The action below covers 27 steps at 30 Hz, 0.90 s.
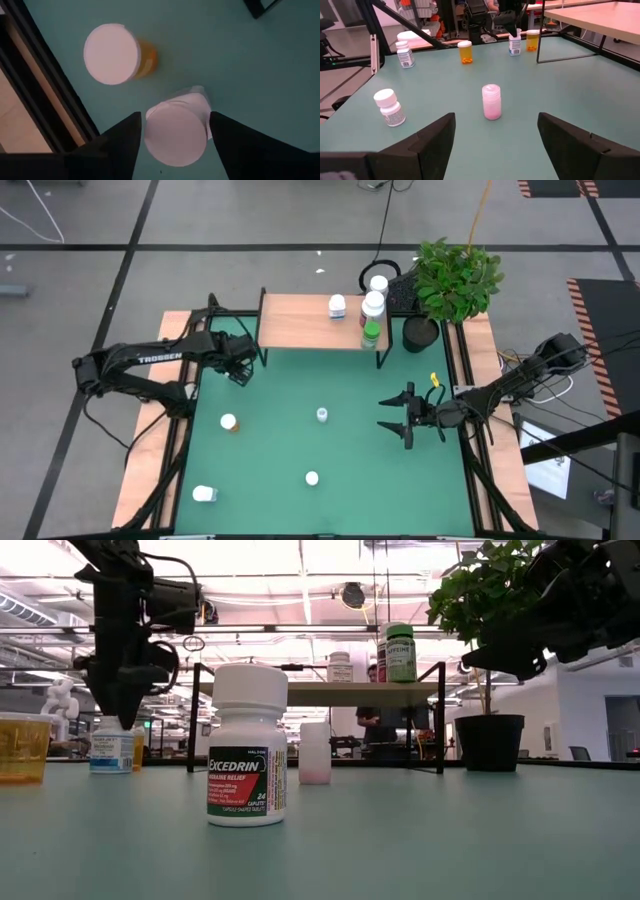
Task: Pick and place medicine bottles onto shelf by color
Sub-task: Align the top big blue pill bottle with the other big blue pill bottle on the shelf
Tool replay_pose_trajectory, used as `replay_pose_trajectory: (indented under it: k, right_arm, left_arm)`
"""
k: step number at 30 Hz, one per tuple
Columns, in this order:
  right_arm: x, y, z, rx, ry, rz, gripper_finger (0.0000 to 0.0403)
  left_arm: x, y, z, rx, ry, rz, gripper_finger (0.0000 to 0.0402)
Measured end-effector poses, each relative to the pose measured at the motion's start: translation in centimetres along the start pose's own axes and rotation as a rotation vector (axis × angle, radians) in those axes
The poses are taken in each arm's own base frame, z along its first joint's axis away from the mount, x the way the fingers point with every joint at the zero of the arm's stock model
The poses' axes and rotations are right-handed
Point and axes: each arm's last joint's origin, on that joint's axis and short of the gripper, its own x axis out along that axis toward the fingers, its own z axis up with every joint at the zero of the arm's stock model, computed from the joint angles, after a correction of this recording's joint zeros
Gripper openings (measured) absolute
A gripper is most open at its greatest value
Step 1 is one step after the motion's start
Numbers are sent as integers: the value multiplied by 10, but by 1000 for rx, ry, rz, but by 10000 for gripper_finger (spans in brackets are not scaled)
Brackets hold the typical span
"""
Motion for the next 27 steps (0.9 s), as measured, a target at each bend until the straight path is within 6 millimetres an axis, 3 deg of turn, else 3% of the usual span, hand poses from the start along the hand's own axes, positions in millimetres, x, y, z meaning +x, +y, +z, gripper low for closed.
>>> replay_pose_trajectory:
  k: [10, 17, 23, 27]
  right_arm:
    - [0, 0, 0, 0, 0, -1, 276]
    - [0, 0, 0, 1, -1, -1, 276]
    - [0, 0, 1, 6, -9, 0, 276]
    - [0, 0, 1, 7, -10, 1, 276]
  left_arm:
    - [1, -1, 0, 30, 21, -24, 178]
    - [-3, -3, -4, 41, 73, -54, 189]
    - [-25, -12, -6, 54, 51, -109, 182]
    - [-52, -21, -4, 70, 4, -164, 178]
